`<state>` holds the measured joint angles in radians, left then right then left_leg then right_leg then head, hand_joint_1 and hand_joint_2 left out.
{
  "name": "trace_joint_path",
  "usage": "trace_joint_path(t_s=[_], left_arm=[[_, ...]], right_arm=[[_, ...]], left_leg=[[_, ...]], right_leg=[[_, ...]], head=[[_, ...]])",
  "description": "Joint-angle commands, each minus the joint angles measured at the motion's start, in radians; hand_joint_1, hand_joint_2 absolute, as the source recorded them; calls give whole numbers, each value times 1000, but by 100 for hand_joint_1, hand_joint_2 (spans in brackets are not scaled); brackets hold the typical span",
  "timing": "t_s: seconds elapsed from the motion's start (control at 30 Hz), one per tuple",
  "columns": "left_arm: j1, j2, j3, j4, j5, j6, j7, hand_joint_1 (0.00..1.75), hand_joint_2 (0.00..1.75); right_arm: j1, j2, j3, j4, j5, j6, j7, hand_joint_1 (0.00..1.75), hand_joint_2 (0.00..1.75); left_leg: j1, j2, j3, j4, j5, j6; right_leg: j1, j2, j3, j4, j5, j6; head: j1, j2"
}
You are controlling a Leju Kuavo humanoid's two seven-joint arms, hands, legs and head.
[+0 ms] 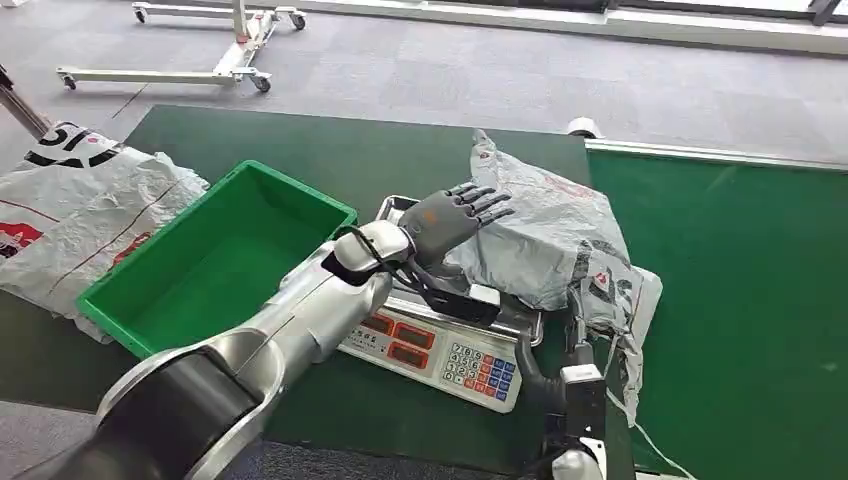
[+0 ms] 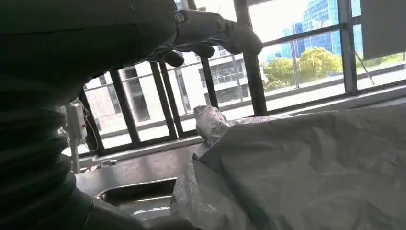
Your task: Moved the parcel from conveyor to table for the left to box.
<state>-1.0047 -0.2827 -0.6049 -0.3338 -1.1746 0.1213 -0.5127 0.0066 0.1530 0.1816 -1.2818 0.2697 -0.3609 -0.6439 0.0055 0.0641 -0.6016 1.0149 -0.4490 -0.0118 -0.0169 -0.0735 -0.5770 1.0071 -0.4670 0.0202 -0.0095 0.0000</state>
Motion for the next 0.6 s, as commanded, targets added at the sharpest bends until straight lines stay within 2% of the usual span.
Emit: trace_joint_path(t_s=[0.03,0.23,0.27,0.33,0.4,0.47,0.6], left_arm=[[1,39,-221,108,-72,-85,69,0,175],[54,67,-249,119,-90,-93,93,0,175],[56,68,-243,118,-82,-94,94,0,175],[56,70,-246,116,-81,-100,93,0,175],[56,71,-241,116,-75,-102,98,0,175],[60,77,-228,115,-61,-98,101,0,175],[55,91,-228,116,-59,-97,104,0,175]], right_arm=[[-17,-23,46,62,-11,-3,12,0,175],[-3,-16,59,57,1,8,23,0,175],[-2,-15,57,55,1,9,25,0,175],[3,-15,54,49,1,10,31,0,175],[8,-16,54,49,2,12,34,0,175],[2,-13,55,63,3,16,34,0,175],[-19,-11,64,73,10,28,30,0,175]], left_leg=[[1,-2,3,-3,0,0],[1,-1,4,-2,0,0],[1,-2,5,-4,0,0],[1,-1,3,-2,0,0],[1,-2,5,-4,1,0],[0,-1,4,-2,0,0],[1,-1,5,-4,2,0]], right_leg=[[0,8,2,-3,1,-2],[0,7,3,-2,1,-1],[0,11,3,-3,1,-2],[0,5,2,-2,0,-1],[0,10,3,-3,1,-2],[0,6,3,-2,1,-2],[0,11,4,-3,2,-2]], head=[[0,0],[0,0],[0,0],[1,0],[0,0],[0,0],[0,0]])
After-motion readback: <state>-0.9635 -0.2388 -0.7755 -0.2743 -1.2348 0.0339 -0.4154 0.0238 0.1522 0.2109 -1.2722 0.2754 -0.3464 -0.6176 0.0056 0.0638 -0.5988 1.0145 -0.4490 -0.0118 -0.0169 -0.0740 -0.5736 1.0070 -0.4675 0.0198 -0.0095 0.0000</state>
